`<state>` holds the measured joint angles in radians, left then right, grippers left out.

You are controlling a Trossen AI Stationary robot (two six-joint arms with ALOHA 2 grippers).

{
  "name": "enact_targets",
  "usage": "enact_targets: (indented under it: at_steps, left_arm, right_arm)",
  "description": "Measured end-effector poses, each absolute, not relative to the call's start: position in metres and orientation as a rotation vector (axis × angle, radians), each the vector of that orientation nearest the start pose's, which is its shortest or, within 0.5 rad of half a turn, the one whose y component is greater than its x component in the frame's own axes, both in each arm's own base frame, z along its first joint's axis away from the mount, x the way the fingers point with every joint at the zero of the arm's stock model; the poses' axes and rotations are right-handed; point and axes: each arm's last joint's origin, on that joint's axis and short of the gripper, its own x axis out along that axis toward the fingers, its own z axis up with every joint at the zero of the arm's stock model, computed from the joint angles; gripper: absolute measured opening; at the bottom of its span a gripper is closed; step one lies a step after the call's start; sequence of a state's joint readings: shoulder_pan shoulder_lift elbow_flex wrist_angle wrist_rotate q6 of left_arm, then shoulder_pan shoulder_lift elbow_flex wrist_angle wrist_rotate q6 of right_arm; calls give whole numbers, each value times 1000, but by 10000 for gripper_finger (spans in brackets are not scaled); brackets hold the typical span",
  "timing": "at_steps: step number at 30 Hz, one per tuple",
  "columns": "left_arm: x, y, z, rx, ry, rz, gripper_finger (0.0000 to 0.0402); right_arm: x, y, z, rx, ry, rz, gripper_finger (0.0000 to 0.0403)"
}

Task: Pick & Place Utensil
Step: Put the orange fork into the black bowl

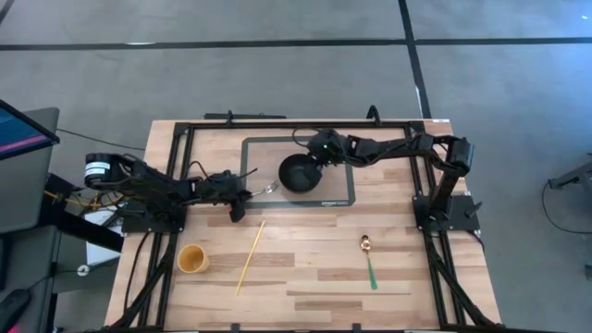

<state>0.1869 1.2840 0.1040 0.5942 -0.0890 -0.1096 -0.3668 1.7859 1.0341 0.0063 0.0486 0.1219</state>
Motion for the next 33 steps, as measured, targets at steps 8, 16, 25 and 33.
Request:
enact_targets:
  at_steps: [8, 16, 25, 33]
  left_arm:
    - [172, 35, 102, -135, 536, 295, 13]
    - [171, 29, 110, -113, 496, 298, 10]
    - [186, 16, 135, -95, 413, 279, 3]
    - [202, 12, 152, -71, 584, 300, 3]
  right_arm:
    - [350, -135, 187, 229, 689, -438, 144]
    - [353, -132, 198, 190, 809, -408, 135]
    - [360, -133, 214, 108, 801, -377, 132]
    - [352, -125, 246, 46, 826, -337, 120]
